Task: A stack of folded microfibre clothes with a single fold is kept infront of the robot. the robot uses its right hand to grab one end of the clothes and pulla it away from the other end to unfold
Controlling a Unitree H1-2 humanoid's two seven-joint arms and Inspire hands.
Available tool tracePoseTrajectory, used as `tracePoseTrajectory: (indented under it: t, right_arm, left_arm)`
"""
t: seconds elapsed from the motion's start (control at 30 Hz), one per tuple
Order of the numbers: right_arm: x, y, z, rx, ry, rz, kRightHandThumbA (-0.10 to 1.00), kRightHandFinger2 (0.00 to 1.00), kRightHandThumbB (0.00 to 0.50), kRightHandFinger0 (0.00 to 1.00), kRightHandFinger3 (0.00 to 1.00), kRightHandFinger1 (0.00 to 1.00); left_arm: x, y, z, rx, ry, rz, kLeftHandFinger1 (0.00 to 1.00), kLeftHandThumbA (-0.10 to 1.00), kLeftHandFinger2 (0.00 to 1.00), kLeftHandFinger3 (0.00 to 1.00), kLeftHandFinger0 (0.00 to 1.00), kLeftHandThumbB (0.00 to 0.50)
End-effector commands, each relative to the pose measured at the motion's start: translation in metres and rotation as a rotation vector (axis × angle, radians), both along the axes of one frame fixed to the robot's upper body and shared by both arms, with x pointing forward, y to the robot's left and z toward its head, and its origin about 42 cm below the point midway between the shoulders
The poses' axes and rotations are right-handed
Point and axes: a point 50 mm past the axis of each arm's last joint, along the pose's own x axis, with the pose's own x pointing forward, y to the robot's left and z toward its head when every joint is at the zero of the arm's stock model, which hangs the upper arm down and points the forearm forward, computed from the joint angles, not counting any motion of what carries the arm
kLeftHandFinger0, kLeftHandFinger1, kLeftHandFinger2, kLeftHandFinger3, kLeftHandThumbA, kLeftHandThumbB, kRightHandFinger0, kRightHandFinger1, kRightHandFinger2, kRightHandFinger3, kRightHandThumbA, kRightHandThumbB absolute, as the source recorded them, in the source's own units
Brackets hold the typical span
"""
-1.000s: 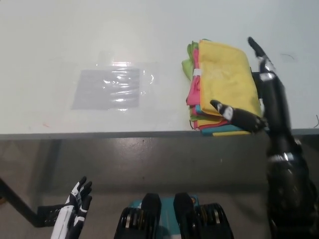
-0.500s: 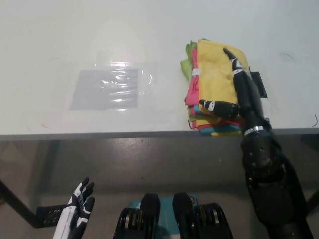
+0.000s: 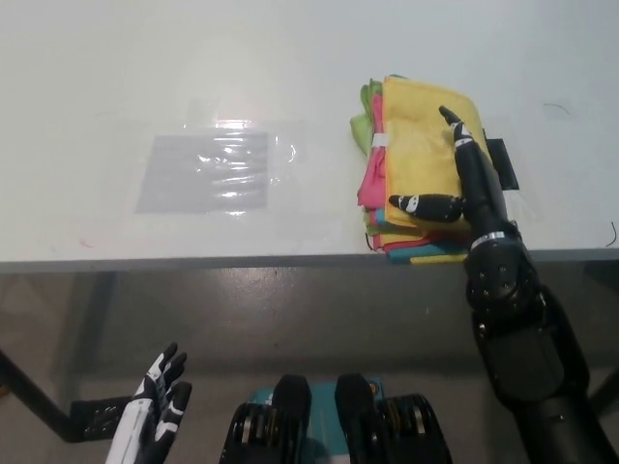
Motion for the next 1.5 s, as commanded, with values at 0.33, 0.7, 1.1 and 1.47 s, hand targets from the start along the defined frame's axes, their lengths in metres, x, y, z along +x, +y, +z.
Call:
tracePoseTrajectory:
  t: [0.33, 0.7, 1.1, 1.47]
  right_arm:
    - [0.020, 0.007, 0.015, 0.046, 0.086, 0.009, 1.00, 1.00, 0.433, 1.00, 1.00, 1.00]
    - [0.020, 0.022, 0.018, 0.135, 0.100, 0.039, 1.00, 1.00, 0.418, 1.00, 1.00, 1.00]
    - [0.021, 0.031, 0.040, 0.152, 0.061, 0.061, 1.00, 1.00, 0.425, 1.00, 1.00, 1.00]
    - [0.025, 0.037, 0.040, 0.165, 0.088, 0.062, 1.00, 1.00, 0.420, 1.00, 1.00, 1.00]
  left_arm:
    - [0.006, 0.001, 0.013, 0.032, -0.073, -0.054, 1.00, 0.82, 1.00, 1.00, 1.00, 0.223]
    - [0.009, -0.003, 0.014, 0.047, -0.080, -0.060, 1.00, 0.83, 1.00, 1.00, 0.97, 0.215]
    - [0.012, -0.004, 0.016, 0.040, -0.091, -0.076, 1.00, 0.79, 1.00, 1.00, 0.90, 0.199]
    - [0.015, -0.005, 0.018, 0.040, -0.101, -0.079, 0.95, 0.75, 1.00, 1.00, 0.83, 0.178]
